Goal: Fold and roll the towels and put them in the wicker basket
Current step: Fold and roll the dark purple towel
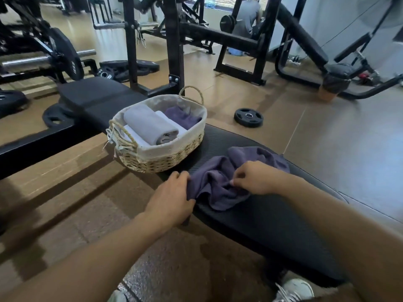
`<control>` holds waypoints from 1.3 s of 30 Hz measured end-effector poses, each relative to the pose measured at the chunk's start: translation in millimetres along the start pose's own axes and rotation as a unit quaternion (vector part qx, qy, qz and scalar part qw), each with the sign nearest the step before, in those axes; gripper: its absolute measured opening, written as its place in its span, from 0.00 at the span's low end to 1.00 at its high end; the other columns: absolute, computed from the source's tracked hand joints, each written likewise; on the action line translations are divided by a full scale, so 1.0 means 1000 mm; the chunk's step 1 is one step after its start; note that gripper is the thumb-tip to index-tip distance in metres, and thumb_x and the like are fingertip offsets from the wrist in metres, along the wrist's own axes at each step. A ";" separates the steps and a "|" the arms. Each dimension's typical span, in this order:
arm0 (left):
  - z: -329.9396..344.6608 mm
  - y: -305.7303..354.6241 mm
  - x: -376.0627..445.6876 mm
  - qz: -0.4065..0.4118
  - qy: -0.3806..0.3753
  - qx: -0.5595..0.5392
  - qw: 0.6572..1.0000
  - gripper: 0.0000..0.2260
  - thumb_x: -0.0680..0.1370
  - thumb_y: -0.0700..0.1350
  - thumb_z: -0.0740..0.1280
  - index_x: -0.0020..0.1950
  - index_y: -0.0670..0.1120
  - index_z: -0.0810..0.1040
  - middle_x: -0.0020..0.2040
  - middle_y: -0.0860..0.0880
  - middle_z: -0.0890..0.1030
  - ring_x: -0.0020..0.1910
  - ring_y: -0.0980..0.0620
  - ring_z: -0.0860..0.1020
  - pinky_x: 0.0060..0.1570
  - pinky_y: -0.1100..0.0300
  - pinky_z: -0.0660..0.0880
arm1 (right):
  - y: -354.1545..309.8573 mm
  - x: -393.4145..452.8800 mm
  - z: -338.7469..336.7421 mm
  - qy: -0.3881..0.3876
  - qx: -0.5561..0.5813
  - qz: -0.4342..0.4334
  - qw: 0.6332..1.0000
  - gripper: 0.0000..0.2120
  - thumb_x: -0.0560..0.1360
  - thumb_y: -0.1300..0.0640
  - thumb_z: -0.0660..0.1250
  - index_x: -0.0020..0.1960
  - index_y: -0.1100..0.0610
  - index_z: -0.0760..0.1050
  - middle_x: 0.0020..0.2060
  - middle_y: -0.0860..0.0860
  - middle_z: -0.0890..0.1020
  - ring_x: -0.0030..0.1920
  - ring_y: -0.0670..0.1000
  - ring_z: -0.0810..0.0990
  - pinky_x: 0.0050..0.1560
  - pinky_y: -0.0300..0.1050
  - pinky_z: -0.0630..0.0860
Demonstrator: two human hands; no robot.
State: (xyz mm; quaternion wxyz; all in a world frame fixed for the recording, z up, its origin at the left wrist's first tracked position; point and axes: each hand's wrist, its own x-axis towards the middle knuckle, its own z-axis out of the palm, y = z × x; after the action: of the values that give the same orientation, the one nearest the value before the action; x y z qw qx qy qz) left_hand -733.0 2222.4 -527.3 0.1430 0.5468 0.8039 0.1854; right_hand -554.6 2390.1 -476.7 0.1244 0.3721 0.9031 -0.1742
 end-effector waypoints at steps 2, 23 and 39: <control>-0.002 -0.003 0.003 -0.027 -0.002 -0.025 0.999 0.17 0.72 0.46 0.71 0.58 0.51 0.70 0.57 0.49 0.72 0.55 0.41 0.77 0.52 0.49 0.75 | 0.006 -0.013 0.001 0.006 0.084 0.005 0.996 0.14 0.82 0.48 0.63 0.45 0.53 0.82 0.34 0.51 0.86 0.34 0.47 0.84 0.42 0.44 0.81; -0.011 0.002 0.011 -0.094 0.108 -0.193 0.971 0.09 0.74 0.43 0.70 0.44 0.44 0.70 0.38 0.50 0.75 0.36 0.52 0.71 0.34 0.58 0.65 | 0.017 -0.048 0.006 -0.025 0.043 -0.021 0.999 0.15 0.78 0.41 0.67 0.37 0.48 0.81 0.32 0.44 0.85 0.33 0.42 0.81 0.43 0.42 0.79; -0.036 0.002 0.007 -0.179 0.027 -0.256 0.950 0.19 0.70 0.60 0.77 0.36 0.44 0.84 0.28 0.49 0.82 0.26 0.53 0.77 0.30 0.60 0.71 | 0.053 -0.025 0.027 -0.012 0.115 0.083 0.990 0.15 0.74 0.41 0.72 0.41 0.52 0.80 0.37 0.49 0.84 0.38 0.49 0.79 0.43 0.47 0.76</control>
State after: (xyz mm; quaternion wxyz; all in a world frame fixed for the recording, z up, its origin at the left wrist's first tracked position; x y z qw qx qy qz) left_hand -749.4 2224.9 -494.0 0.2870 0.3339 0.8173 0.3716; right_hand -496.3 2398.5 -503.6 0.1054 0.4557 0.8416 -0.2701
